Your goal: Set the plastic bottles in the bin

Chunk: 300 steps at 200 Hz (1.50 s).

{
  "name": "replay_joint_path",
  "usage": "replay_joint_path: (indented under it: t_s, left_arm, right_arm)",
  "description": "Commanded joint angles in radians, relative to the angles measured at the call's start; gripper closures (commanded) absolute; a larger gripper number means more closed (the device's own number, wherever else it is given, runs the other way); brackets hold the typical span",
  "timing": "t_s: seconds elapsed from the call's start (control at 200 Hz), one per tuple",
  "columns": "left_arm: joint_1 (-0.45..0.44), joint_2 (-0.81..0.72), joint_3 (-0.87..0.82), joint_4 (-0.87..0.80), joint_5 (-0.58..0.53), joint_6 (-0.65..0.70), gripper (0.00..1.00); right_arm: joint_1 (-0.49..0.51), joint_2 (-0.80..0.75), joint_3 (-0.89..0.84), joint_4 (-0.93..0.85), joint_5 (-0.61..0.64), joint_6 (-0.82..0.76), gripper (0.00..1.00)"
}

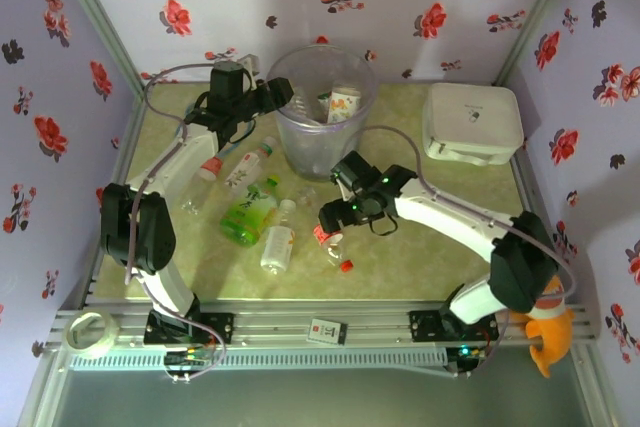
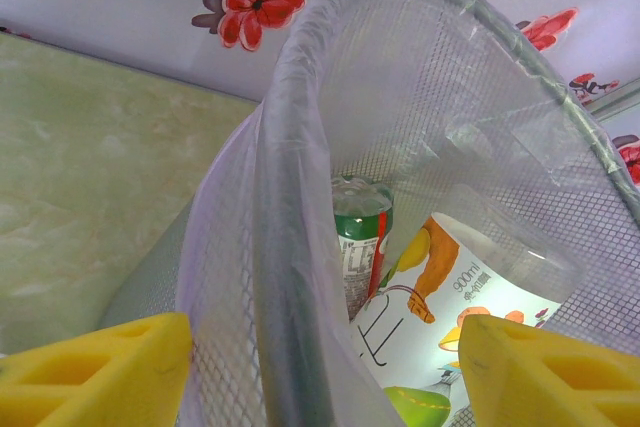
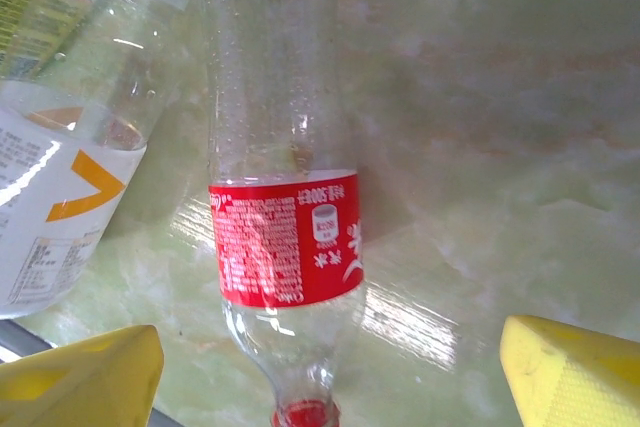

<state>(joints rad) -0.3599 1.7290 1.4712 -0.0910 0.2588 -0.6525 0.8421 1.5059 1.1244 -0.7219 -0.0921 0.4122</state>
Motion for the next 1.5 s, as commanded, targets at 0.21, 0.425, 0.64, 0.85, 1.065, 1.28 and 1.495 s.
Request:
replay_joint_path:
  t_s: [0.21,0.425,0.64,0.85,1.065,1.28,1.495]
  left_arm:
    - [-0.012,0.042,0.009,-0.066,0.009,0.021,0.28]
    - [-0.012,0.043,0.011,-0.067,0.01,0.025,0.28]
    - [-0.012,0.046,0.011,-0.065,0.009,0.024,0.28]
    - [-0.012,0.046,0.01,-0.064,0.01,0.025,0.28]
    - [-0.012,0.046,0.012,-0.063,0.01,0.027,0.28]
    - [-0.012,0.046,0.011,-0.061,0.01,0.024,0.28]
    - [-0.012,0.046,0.008,-0.058,0.01,0.022,0.28]
  right_arm:
    - [0.078,0.129,0.006,0.047,0.064,0.078,0.11]
    - [0.114,0.212,0.017,0.054,0.071,0.082,0.11]
    - [0.127,0.278,0.032,0.058,0.081,0.073,0.11]
    - [0.136,0.308,0.062,0.046,0.08,0.07,0.12]
    - [0.14,0.317,0.065,0.026,0.098,0.07,0.16]
    - [0.142,0.339,0.067,0.01,0.11,0.074,0.21]
    - [0.142,0.332,0.069,0.006,0.124,0.076,0.27]
